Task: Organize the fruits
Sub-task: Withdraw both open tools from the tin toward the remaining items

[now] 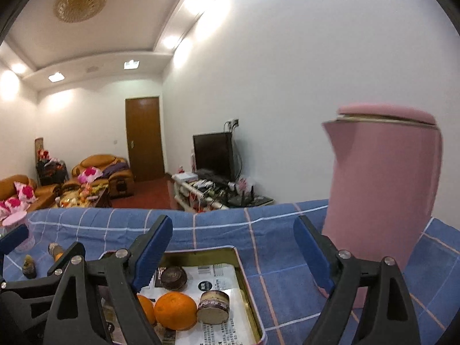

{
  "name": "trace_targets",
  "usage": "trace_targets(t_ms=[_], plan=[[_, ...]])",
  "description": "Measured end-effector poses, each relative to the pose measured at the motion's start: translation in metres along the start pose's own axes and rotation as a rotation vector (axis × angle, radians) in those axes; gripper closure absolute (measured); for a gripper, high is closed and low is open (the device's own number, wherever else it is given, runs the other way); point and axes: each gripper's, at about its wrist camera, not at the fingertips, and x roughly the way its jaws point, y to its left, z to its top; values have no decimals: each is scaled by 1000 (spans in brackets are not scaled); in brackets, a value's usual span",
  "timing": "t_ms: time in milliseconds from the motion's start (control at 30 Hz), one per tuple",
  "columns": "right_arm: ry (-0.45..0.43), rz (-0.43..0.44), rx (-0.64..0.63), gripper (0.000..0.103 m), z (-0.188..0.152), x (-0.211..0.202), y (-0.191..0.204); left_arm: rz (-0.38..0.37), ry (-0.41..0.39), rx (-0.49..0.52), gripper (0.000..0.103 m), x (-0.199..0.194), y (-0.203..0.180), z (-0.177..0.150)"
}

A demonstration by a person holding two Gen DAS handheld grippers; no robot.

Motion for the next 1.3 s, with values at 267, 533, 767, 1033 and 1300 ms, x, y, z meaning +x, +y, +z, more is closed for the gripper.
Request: trace_targets(t_ms=[267, 533, 767, 1033, 1300], plan=[[-21, -23, -8, 16, -2, -15, 5, 22, 11, -72, 0, -6, 13, -6], [84, 0, -10, 16, -10, -13, 14, -7, 24, -57, 0, -11, 16, -9], [88, -18, -19, 16, -12, -18, 18, -39, 16, -45, 0, -21, 16, -11], [86, -34, 0, 16, -12, -28, 17, -82, 18, -26, 0, -32, 16, -14], [87, -49, -19, 16, -13, -34, 26, -83, 87, -23, 0, -24, 36, -17]])
